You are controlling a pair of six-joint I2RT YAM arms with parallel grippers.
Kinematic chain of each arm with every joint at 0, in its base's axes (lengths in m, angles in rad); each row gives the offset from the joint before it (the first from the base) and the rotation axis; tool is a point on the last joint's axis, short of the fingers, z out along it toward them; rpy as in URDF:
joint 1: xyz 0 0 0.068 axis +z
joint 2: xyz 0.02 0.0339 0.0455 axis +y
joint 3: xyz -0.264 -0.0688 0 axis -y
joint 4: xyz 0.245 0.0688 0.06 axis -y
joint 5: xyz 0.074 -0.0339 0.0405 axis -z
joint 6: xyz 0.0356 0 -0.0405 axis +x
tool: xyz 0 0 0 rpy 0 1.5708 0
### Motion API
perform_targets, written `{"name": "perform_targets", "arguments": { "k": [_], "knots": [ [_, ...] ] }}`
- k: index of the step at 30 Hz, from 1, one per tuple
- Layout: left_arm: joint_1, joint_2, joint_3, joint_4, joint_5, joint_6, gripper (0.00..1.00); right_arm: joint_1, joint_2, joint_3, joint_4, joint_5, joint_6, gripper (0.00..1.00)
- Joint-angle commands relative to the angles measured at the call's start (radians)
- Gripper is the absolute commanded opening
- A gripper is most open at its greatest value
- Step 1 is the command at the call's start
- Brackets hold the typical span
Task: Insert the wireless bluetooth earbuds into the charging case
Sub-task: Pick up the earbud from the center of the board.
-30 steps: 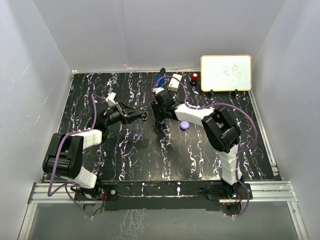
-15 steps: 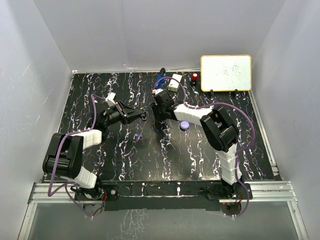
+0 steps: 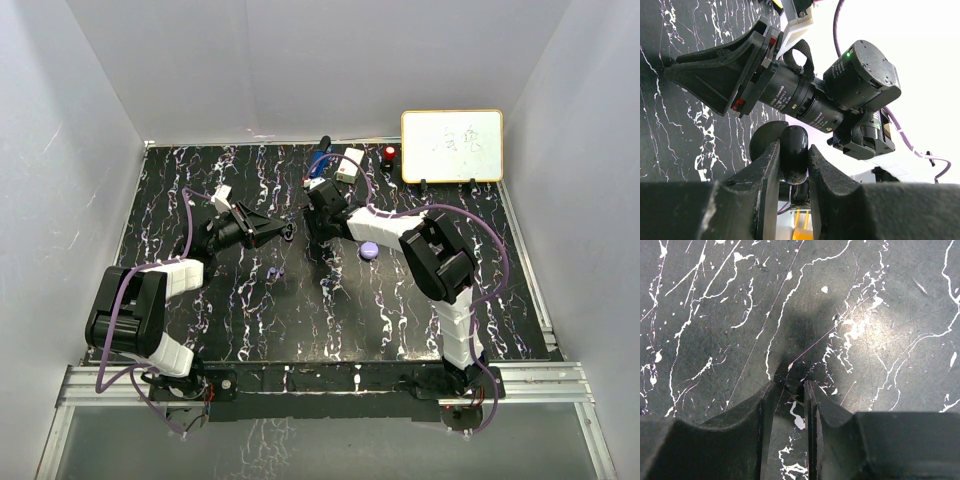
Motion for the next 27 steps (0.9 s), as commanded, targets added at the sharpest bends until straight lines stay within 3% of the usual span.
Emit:
{"name": "perform_targets", "arguments": {
  "k": [1,18,21,27],
  "knots": [
    [0.005,-0.036,0.014,0.019,0.006,-0.006,0.00,0.002,0.012,0.043,0.009,0.007,-0.007,0.27],
    [0.005,-0.016,0.021,0.018,0.021,0.004,0.00,0.003,-0.003,0.049,0.025,0.042,0.007,0.11],
    [0.005,-0.007,0.023,0.018,0.033,0.004,0.00,-0.004,-0.060,0.002,0.106,0.024,0.026,0.09],
    [0.002,0.004,0.029,0.019,0.047,0.008,0.00,-0.079,-0.230,-0.199,0.404,-0.167,0.144,0.08]
  ]
}}
